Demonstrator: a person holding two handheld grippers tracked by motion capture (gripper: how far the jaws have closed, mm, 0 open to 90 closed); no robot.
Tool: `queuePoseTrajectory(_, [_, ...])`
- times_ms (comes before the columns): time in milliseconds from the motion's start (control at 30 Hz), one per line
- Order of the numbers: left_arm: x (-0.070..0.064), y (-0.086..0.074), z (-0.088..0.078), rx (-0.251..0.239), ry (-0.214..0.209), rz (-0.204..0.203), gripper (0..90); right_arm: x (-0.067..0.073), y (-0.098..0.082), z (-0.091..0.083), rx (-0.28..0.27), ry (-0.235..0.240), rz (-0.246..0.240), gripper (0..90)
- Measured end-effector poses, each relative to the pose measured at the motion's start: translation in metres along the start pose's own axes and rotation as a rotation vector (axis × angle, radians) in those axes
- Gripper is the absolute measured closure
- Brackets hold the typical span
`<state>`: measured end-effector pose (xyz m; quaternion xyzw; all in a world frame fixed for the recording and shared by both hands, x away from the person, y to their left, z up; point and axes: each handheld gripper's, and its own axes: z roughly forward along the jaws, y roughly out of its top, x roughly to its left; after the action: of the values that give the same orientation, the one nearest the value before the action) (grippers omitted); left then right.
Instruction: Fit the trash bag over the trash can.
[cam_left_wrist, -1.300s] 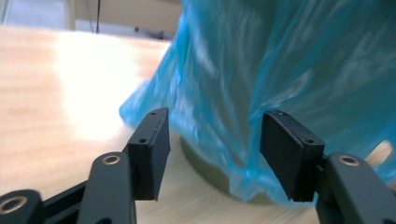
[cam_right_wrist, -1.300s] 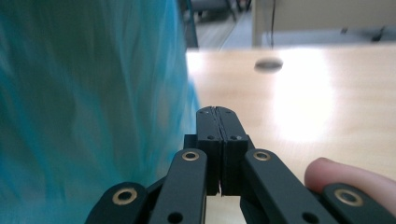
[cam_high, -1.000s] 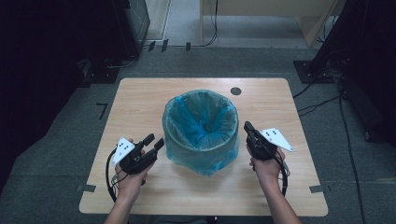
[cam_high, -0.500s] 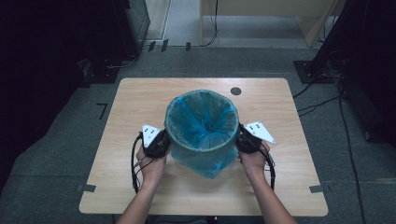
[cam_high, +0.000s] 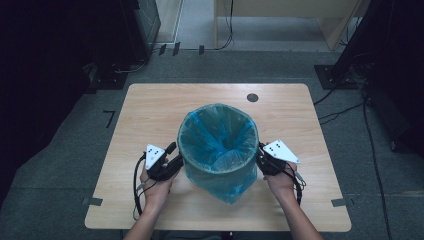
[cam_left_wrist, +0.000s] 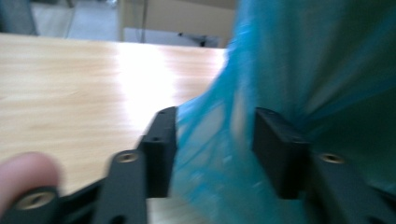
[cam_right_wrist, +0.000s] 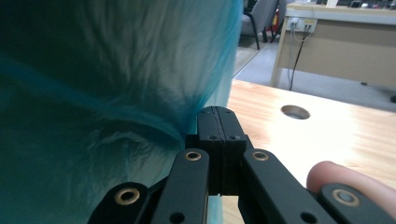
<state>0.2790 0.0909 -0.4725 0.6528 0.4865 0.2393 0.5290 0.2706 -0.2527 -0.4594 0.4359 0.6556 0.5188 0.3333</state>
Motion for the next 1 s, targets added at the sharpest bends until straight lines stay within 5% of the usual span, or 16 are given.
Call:
queuePoseTrajectory(100, [0.011,-0.002,-0.008,0.031,0.032,-0.006,28.1,-0.008,0.01,-0.007,0.005,-0.01,-0.025,90.0])
queuePoseTrajectory(333, [0.039,-0.015,-0.023,0.217,0.11,0.039,0.0,-0.035,0.033,-0.015,-0.003,0.061,-0.005,90.0])
queuePoseTrajectory(533, [0.058,-0.03,-0.032,0.35,0.193,0.062,0.0,-0.036,0.063,-0.024,-0.047,0.112,-0.131,90.0])
queuePoseTrajectory(767, [0.064,-0.033,-0.035,0.399,0.251,0.085,0.0,-0.024,0.096,-0.028,-0.079,0.287,-0.3,90.0])
queuePoseTrajectory(1000, [0.068,-0.043,-0.027,0.465,0.235,0.098,0.0,-0.008,0.124,-0.017,-0.052,0.543,-0.413,90.0])
